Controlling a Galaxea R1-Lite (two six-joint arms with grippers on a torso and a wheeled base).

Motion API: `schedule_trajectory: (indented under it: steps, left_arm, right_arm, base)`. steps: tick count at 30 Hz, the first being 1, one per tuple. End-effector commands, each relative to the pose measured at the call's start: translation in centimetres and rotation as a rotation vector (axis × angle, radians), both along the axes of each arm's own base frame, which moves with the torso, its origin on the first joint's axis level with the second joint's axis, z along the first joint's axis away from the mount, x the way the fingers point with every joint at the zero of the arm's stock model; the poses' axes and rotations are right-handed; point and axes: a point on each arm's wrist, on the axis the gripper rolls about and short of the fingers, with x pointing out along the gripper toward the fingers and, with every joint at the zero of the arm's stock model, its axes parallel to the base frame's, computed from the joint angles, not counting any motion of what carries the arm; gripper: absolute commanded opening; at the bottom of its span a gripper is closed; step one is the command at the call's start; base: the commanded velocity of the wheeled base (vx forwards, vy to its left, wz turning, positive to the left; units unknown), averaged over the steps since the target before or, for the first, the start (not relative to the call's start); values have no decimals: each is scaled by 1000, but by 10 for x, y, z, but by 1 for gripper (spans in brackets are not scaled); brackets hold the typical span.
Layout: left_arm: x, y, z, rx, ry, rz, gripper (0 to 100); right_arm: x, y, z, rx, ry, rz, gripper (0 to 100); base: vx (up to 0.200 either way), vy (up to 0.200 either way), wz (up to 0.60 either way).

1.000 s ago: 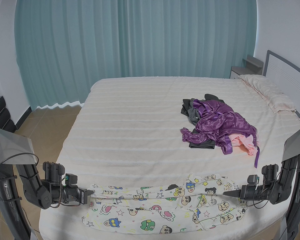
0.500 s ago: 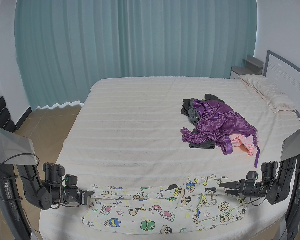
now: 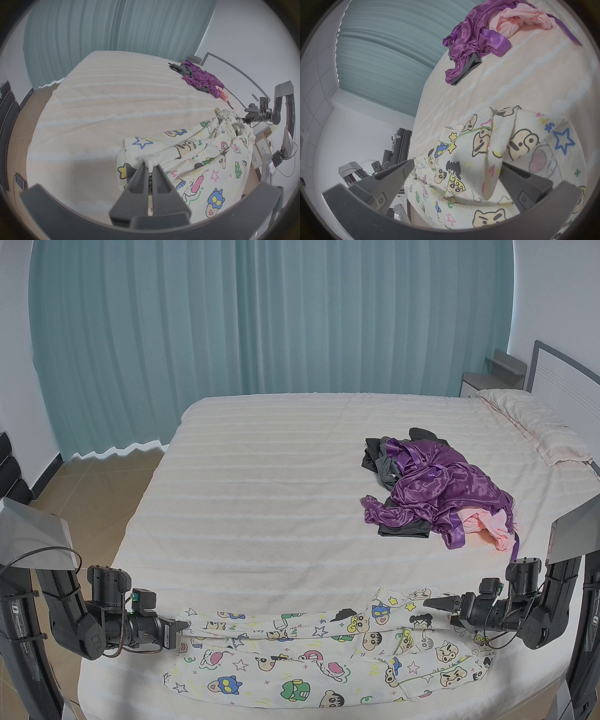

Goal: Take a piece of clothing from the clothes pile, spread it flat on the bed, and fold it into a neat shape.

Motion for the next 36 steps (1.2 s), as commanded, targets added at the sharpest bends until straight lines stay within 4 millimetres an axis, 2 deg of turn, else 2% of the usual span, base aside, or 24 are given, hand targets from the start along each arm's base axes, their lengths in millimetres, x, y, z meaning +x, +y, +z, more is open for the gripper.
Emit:
schedule_trajectory:
  steps: [1,11,18,29,36]
  left_arm:
    - [1,0,-1,1,2,0,0]
    - [5,0,2,8,-22,6,0]
    - [14,0,6,29,-121,39,0]
    - [53,-6,17,14,-232,143,0]
    - [66,-13,25,-3,-252,134,0]
  right_arm:
    - [-1,1,-1,0,4,2,0]
    - [-9,-4,1,-1,25,-13,0]
    - [-20,-7,10,0,12,-22,0]
    - [-15,-12,15,9,-30,-41,0]
    - [-4,-13,18,20,-64,-51,0]
  base:
    - [0,0,0]
    - [0,0,0]
    - [0,0,0]
    - [0,0,0]
    - [0,0,0]
